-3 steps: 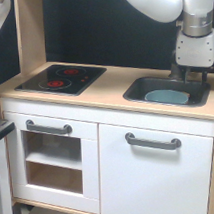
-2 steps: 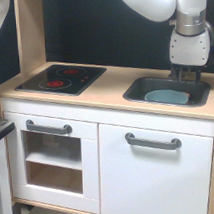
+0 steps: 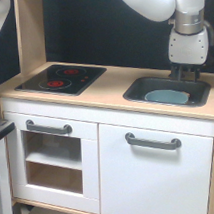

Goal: Place the pot in the sink

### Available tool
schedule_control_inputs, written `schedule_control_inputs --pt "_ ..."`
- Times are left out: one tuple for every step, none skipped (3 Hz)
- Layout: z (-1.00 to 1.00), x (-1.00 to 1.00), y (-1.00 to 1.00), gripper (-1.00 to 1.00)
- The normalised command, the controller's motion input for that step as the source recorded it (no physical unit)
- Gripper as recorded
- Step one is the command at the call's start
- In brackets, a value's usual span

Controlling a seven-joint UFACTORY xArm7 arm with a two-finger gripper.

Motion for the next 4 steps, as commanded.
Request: schedule_control_inputs --pt "-0.76 0.74 0.37 1.00" --pt "-1.00 1.00 0.32 1.00" --pt "-1.00 1.00 0.23 1.00" --pt "-1.00 1.00 0.28 0.76"
